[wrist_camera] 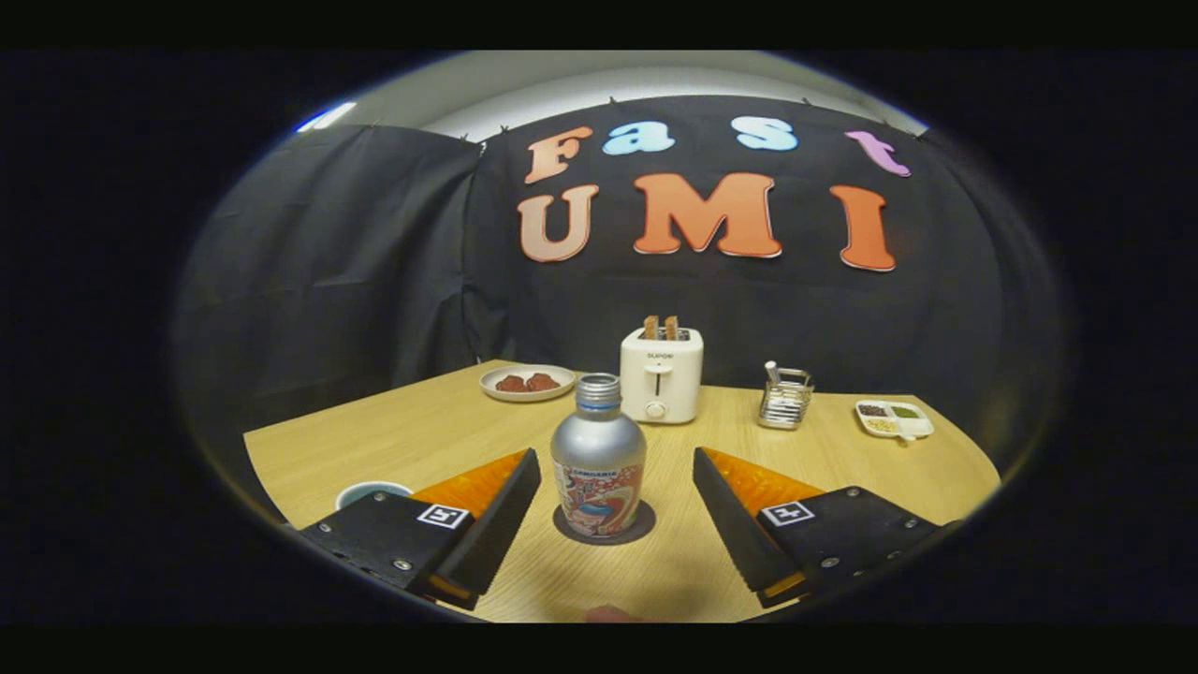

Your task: Take the bottle from table, then pour the juice into the cup, finally place the bottle on the coaster

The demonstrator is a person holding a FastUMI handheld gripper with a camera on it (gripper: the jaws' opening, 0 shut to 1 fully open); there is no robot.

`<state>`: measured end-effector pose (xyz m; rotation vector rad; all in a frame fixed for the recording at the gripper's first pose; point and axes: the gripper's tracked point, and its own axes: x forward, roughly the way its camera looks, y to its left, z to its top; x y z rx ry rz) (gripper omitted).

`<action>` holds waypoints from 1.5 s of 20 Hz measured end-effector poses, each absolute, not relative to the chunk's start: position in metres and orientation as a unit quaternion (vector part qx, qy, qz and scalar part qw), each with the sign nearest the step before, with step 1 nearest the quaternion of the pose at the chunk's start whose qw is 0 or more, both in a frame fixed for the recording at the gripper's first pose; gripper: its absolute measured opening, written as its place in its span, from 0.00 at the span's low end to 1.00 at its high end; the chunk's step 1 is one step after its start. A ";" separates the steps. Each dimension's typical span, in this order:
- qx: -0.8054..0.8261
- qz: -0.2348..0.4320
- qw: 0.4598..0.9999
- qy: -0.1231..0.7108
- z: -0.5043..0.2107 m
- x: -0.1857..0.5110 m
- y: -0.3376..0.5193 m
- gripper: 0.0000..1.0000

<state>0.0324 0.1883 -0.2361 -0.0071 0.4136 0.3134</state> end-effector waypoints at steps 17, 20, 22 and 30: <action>0.023 -0.002 0.998 0.062 -0.116 -0.037 0.063 0.97; 0.023 -0.009 0.999 0.045 -0.113 -0.041 0.055 0.97; 0.019 -0.014 0.999 0.041 -0.114 -0.039 0.051 0.97; 0.010 -0.014 0.999 0.031 -0.117 -0.034 0.050 0.97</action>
